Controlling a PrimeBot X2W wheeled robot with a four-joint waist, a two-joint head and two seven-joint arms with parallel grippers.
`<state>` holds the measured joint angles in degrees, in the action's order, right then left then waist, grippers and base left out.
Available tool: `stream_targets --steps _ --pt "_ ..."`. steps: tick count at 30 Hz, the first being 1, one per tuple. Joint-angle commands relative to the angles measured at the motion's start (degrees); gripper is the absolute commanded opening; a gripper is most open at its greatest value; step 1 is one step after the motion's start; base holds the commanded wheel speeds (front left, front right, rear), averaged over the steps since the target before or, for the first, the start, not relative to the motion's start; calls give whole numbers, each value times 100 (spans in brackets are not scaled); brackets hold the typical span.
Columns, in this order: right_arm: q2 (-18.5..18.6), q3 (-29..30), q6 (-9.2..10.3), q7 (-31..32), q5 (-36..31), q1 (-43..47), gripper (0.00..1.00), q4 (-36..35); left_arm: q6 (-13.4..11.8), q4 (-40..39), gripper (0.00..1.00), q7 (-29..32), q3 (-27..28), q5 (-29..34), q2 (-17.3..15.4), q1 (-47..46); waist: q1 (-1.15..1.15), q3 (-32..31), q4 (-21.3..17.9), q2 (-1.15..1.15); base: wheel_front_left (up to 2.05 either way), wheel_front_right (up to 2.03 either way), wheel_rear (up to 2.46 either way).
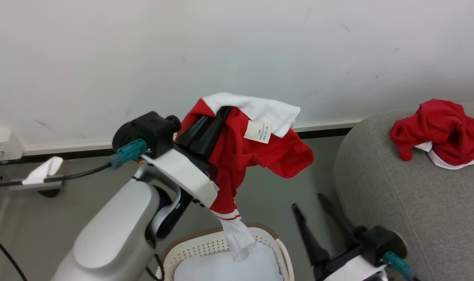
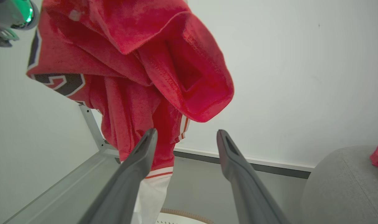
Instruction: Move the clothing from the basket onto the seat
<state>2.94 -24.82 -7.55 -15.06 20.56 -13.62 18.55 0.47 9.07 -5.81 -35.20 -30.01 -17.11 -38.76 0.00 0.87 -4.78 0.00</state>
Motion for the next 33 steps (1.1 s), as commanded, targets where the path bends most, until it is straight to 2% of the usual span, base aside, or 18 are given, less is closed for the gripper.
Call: stream_targets --steps 1,4,7,15,24,28,30,33 --pt "11 -214 13 15 61 -126 100 100 -4 -35 0 -5 -1 -52 35 -92 0 12 36 0 0 0 0" --pt "11 -517 13 49 163 -251 100 291 9 -37 0 19 -48 -53 93 -130 0 17 93 0 0 0 0" --pt "11 -825 13 196 157 -510 100 771 36 -36 0 39 -119 -64 182 -209 0 9 205 0 0 0 0" --pt "2 -1676 13 189 946 -1195 100 1581 127 2 0 36 -429 -138 600 -226 0 -64 727 0 0 0 0" --pt "3 -2025 13 32 1600 -1771 100 2483 195 77 0 26 -783 -190 1048 -225 0 -156 1296 0 0 0 0" --pt "-4 -2270 13 -15 1855 -1924 100 2585 211 84 0 24 -895 -236 1150 -189 0 -189 1501 0 0 0 0" --pt "2 -2227 13 -14 1881 -2022 2 2413 186 94 0 21 -909 -248 1165 -144 0 -188 1545 0 0 0 0" --pt "7 -2142 13 -12 1751 -1918 0 2278 166 134 0 11 -906 -290 1115 -78 0 -187 1559 0 0 0 0"
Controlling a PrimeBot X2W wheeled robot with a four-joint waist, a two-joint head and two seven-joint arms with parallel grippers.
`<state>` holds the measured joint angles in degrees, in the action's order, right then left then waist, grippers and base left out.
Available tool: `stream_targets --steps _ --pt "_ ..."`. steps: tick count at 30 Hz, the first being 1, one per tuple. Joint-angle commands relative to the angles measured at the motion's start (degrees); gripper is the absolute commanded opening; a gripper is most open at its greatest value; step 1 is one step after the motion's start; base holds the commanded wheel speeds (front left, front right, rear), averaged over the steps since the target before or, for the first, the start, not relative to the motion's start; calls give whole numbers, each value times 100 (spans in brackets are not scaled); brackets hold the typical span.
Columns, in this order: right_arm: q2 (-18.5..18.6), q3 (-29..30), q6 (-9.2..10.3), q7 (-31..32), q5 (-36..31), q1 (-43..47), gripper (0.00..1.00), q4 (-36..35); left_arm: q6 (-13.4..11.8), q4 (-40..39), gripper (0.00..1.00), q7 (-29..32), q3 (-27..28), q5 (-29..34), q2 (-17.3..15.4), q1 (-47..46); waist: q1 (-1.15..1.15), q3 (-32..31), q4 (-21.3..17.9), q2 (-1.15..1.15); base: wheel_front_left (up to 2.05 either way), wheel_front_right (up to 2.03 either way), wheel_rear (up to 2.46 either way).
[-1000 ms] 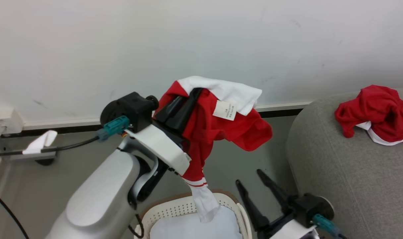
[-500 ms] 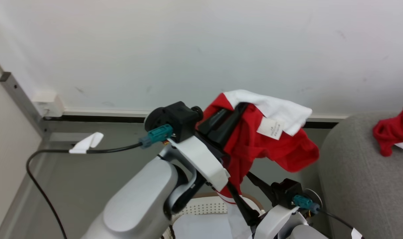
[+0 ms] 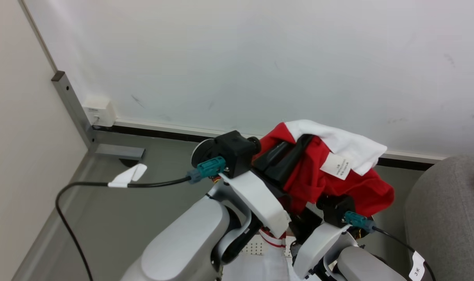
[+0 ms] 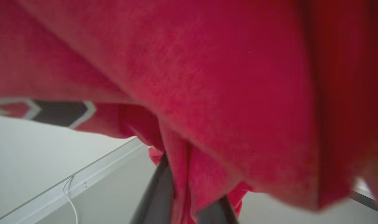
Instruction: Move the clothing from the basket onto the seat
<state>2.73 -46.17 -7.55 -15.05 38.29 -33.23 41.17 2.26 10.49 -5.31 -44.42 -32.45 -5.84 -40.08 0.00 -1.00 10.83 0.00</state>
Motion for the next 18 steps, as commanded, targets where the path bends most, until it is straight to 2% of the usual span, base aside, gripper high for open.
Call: stream_targets --steps 1,10,18 --pt "29 36 13 -14 -87 63 0 -19 -15 5 0 -52 28 -51 -35 61 0 0 -10 0 0 0 0" --pt "24 267 13 -16 -319 367 0 -219 -103 143 0 -147 180 -102 -269 172 0 11 -237 0 0 0 0" --pt "25 865 13 -17 -622 690 0 -807 -167 121 0 -174 205 -150 -455 376 0 58 -570 0 0 0 0"
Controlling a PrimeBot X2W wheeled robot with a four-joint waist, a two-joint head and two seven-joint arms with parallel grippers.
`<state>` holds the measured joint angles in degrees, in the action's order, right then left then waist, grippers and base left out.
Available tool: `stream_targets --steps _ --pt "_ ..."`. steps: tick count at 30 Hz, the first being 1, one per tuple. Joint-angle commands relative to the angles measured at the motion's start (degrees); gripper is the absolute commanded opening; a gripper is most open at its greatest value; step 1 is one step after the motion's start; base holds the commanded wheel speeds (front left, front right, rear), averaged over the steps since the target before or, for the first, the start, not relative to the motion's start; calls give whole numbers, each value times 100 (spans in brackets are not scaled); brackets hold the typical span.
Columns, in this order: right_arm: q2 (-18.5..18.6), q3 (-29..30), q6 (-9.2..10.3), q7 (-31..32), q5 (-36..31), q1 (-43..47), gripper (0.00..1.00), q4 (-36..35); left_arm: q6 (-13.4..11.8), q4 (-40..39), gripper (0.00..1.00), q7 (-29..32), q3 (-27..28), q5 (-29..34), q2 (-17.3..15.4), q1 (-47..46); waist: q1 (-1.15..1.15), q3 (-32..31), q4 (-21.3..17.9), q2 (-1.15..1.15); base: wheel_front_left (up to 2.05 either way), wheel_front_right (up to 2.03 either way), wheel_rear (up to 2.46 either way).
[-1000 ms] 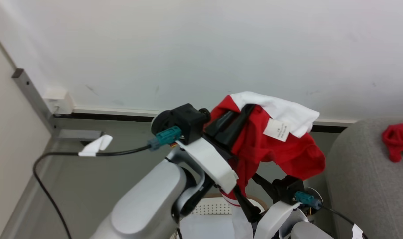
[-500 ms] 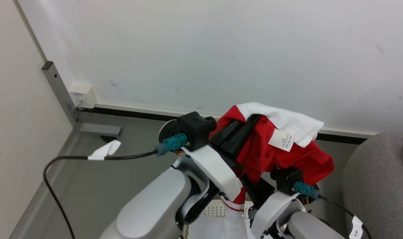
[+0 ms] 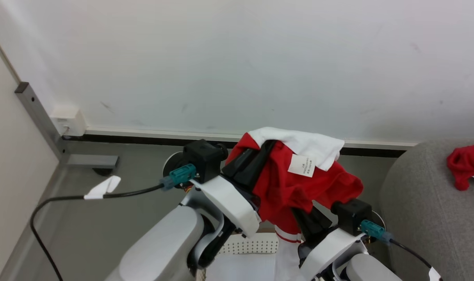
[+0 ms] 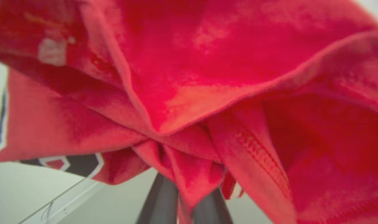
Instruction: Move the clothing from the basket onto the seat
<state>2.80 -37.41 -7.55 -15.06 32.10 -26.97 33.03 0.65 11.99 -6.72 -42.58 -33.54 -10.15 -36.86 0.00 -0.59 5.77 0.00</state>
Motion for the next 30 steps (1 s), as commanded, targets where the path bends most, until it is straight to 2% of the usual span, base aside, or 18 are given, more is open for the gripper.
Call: stream_targets --steps 1,2,3,4,10,18,29,30 --pt "19 61 13 -16 -51 98 0 -70 -7 -41 38 -43 18 -44 -53 96 0 25 -129 0 0 0 0" --pt "19 147 13 -16 -87 123 0 -139 -19 -48 73 -25 -4 -32 -83 135 0 36 -198 0 0 0 0" --pt "19 225 13 -16 -131 138 0 -210 -28 -62 95 -18 -17 -20 -115 181 0 48 -275 0 0 0 0" --pt "19 308 13 -16 -178 152 0 -270 -37 -83 100 -26 -30 -15 -135 220 0 63 -351 0 0 0 0" --pt "19 889 13 -15 -459 265 0 -573 -80 -226 100 -72 -117 0 -253 472 0 161 -871 0 0 0 0" --pt "91 1725 13 -16 -832 385 0 -991 -2 -429 100 -220 -285 99 -345 668 0 329 -1644 0 0 0 0" --pt "248 2418 13 -17 -1035 589 0 -1570 34 -552 100 -270 -392 239 -485 625 0 560 -2897 0 0 0 0" --pt "248 2418 13 -17 -1035 589 0 -1570 34 -552 100 -270 -392 239 -485 625 0 560 -2897 0 0 0 0"
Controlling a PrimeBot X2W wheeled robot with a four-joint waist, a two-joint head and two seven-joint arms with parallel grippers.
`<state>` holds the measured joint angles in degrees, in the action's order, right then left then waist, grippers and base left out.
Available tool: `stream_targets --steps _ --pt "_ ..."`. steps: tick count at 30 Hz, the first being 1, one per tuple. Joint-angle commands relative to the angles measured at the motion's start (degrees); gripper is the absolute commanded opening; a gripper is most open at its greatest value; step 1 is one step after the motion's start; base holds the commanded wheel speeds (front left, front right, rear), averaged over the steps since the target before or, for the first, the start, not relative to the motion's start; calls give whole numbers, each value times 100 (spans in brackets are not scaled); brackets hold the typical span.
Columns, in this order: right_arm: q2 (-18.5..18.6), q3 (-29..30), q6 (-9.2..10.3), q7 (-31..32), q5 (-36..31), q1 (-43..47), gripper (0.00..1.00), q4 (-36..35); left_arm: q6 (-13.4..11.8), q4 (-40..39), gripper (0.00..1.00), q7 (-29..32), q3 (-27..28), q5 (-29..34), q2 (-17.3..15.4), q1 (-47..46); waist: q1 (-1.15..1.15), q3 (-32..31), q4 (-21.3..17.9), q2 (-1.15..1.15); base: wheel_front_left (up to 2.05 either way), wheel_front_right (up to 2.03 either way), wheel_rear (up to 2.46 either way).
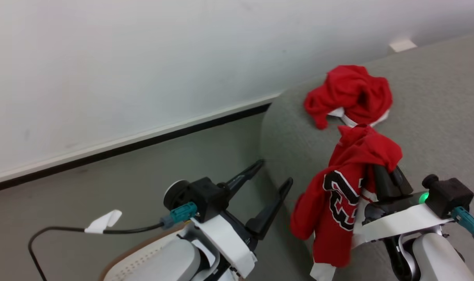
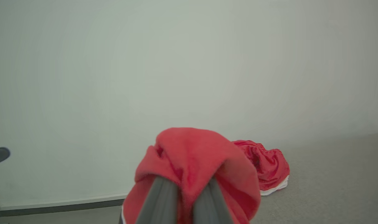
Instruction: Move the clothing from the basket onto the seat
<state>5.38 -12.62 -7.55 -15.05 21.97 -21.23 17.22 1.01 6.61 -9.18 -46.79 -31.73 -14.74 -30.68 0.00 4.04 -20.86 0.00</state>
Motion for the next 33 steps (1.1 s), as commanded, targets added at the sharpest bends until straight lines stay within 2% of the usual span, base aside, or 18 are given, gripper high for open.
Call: stream_targets --steps 1,8,16,20,25,30,33 --pt "-1 -1 13 -17 -35 52 0 -38 0 -17 100 -28 8 83 -44 3 0 117 -334 0 0 0 0" --pt "-44 288 13 -11 -40 288 0 -428 10 33 100 -25 -72 108 -83 16 0 281 -802 0 0 0 0" --pt "17 328 13 -11 -90 14 0 -664 32 35 100 39 -115 136 -117 -98 0 482 -830 0 0 0 0" --pt "320 281 13 70 -119 -763 0 -609 56 -42 100 126 -131 150 -186 -232 0 766 -635 0 0 0 0" --pt "768 527 13 376 -160 -1749 0 -649 68 -192 100 227 -140 209 -283 -377 0 1192 -301 0 0 0 0" --pt "1243 1366 13 920 -513 -2498 0 -756 58 -379 100 265 -89 276 -419 -522 0 1681 50 0 0 0 0" --pt "1306 1914 13 1193 -768 -2804 0 -761 58 -462 100 293 -64 310 -494 -603 0 1971 230 0 0 0 0"
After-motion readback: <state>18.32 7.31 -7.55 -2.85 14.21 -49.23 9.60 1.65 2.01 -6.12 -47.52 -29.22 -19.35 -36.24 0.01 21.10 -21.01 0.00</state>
